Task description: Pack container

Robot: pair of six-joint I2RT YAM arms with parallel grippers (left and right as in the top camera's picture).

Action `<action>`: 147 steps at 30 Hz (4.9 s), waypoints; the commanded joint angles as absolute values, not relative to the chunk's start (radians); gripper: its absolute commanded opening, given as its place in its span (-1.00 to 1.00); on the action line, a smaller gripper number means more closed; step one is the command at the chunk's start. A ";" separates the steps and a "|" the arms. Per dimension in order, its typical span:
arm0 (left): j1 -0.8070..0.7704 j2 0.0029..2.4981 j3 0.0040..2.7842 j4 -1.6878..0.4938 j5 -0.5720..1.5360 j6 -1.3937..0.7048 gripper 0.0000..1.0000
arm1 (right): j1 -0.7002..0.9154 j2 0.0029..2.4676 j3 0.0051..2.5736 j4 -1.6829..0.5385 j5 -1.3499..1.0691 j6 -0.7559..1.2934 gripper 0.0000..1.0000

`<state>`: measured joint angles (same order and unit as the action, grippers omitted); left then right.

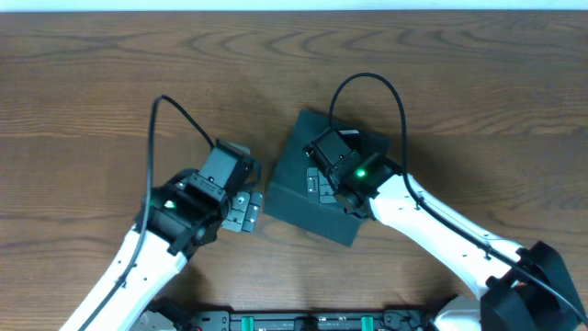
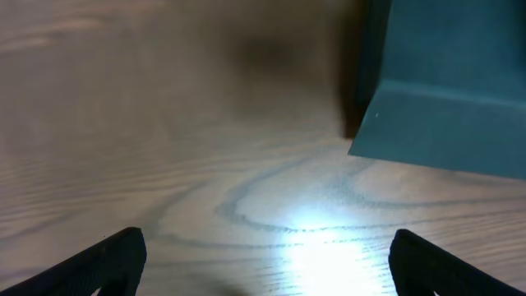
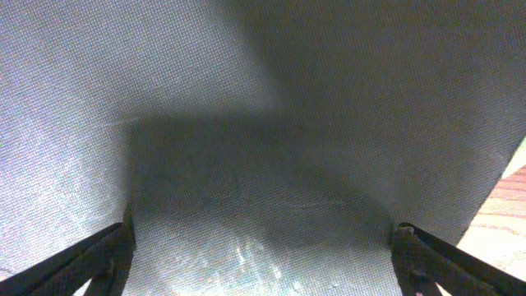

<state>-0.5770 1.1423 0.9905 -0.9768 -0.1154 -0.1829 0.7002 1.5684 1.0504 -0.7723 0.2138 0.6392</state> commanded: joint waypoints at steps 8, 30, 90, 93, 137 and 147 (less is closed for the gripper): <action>-0.577 1.172 0.734 -0.709 -0.039 -0.217 0.90 | 0.707 1.622 1.000 -0.773 0.187 0.634 0.98; -0.577 1.517 0.713 -0.360 0.030 -0.186 0.91 | 0.707 1.622 1.000 -0.771 0.183 0.634 0.98; -0.414 1.112 0.723 -0.393 0.054 -0.207 0.90 | 0.581 1.374 1.249 -1.237 0.234 0.751 0.98; -0.374 1.120 0.723 -0.390 0.071 -0.207 0.90 | 0.525 1.313 1.246 -1.277 0.251 0.764 0.99; -0.372 1.370 0.725 -0.301 0.264 -0.334 0.91 | 0.267 1.597 0.770 -0.435 0.249 0.926 0.98; -0.434 1.352 0.725 -0.361 0.259 -0.441 0.90 | 0.270 1.602 0.770 -0.315 0.086 0.911 0.98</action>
